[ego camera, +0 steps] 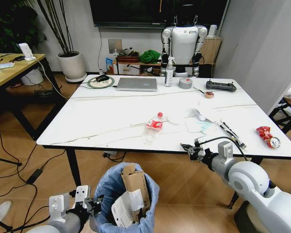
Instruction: Pick up the trash bin and place the trash from the table into it.
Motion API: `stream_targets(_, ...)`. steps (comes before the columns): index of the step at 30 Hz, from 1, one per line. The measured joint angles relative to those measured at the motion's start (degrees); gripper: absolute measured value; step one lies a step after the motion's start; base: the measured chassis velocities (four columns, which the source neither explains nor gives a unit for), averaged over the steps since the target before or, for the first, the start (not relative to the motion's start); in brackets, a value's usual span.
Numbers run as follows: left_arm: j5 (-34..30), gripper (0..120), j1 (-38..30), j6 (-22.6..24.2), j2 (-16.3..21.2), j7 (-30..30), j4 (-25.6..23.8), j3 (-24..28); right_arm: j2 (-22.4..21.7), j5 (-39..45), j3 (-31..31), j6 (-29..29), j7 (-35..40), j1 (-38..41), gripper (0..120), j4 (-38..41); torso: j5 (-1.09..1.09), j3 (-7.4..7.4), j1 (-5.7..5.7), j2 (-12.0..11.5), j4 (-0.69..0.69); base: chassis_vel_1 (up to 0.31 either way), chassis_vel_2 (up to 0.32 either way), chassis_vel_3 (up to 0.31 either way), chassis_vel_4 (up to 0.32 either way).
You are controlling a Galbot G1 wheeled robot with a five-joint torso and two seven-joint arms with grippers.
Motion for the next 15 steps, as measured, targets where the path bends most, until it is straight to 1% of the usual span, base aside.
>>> stream_targets(10,0.0,0,0.2,0.0,0.1,0.0,0.0,0.0,1.0,2.1,-0.4,0.4,2.6,1.6,0,1.2,0.0,0.0,0.0,0.0,0.0,0.0,0.0,0.0,0.0)
stream_targets(15,0.1,0,0.2,0.0,0.0,0.0,0.0,0.1,1.1,4.1,0.6,0.4,3.5,1.5,0,4.2,0.0,0.0,0.0,0.0,0.01,0.0,0.0,0.0,0.0)
